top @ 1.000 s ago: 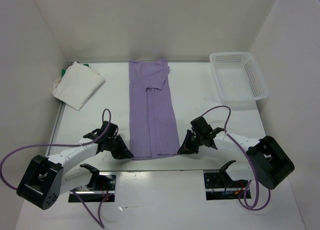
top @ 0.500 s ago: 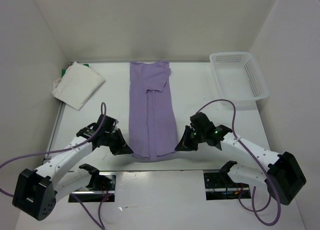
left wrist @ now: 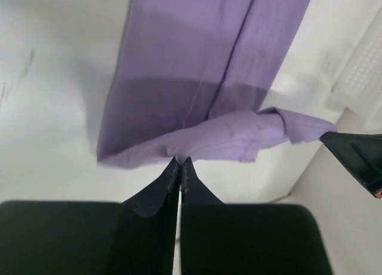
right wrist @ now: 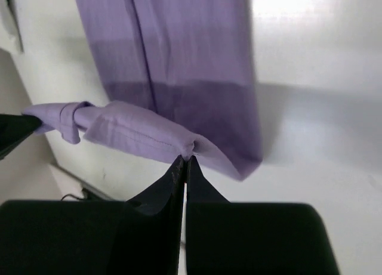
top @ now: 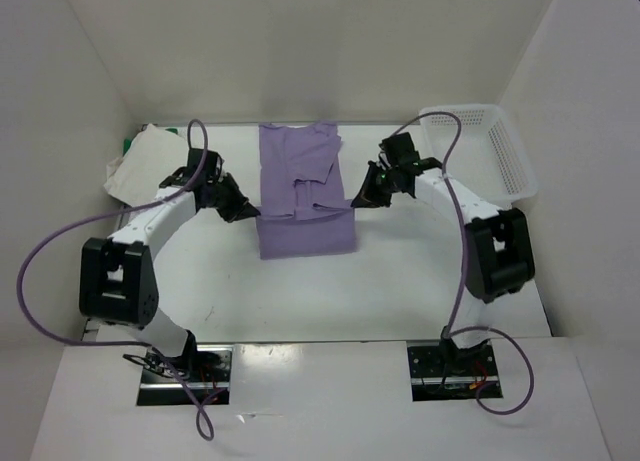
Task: Fold and stack the t-shirts
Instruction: Fold the folded rectangular tshirt in 1/3 of the way
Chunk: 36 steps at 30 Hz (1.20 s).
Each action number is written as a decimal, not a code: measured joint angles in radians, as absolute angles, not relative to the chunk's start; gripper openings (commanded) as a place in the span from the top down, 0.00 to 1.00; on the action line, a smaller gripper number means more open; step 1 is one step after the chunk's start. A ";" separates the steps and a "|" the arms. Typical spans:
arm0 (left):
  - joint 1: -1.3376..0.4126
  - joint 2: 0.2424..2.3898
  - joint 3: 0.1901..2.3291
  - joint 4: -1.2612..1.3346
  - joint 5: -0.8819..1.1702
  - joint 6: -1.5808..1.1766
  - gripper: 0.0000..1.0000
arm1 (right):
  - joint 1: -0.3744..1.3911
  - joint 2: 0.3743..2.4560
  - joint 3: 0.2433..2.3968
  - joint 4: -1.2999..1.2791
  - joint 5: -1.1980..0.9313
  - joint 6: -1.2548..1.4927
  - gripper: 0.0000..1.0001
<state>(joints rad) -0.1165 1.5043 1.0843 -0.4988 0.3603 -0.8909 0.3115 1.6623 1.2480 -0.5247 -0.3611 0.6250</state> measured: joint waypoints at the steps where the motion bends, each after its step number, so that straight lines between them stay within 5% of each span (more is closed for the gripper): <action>1: -0.115 1.553 1.117 -0.475 0.352 -0.886 1.00 | 0.311 1.721 1.298 -0.519 -0.358 0.606 1.00; 11: -0.100 1.850 1.312 -0.377 0.293 -0.863 1.00 | 0.303 2.081 1.654 -0.519 -0.329 0.521 1.00; 15: -0.096 1.922 1.383 -0.357 0.279 -0.860 0.86 | 0.298 2.170 1.756 -0.527 -0.325 0.511 1.00; 20: -0.090 1.994 1.430 -0.313 0.271 -0.843 0.52 | 0.293 2.251 1.823 -0.537 -0.312 0.506 0.73; 26: -0.065 1.908 1.383 -0.258 0.271 -0.867 0.56 | 0.292 2.241 1.827 -0.542 -0.300 0.500 0.62; 28: -0.065 1.825 1.335 -0.243 0.268 -0.876 0.60 | 0.292 2.173 1.751 -0.529 -0.299 0.500 0.62; 32: -0.167 1.682 1.208 -0.158 0.271 -0.922 0.62 | 0.294 1.985 1.545 -0.495 -0.303 0.508 0.91; 36: -0.325 1.673 1.073 -0.092 0.303 -0.955 0.62 | 0.321 1.865 1.361 -0.440 -0.310 0.526 0.93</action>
<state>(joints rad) -0.3248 1.6730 1.0733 -0.0921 0.3027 -0.9546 0.3214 1.8652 1.3613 -0.4400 -0.3096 0.5262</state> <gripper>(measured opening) 0.382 0.075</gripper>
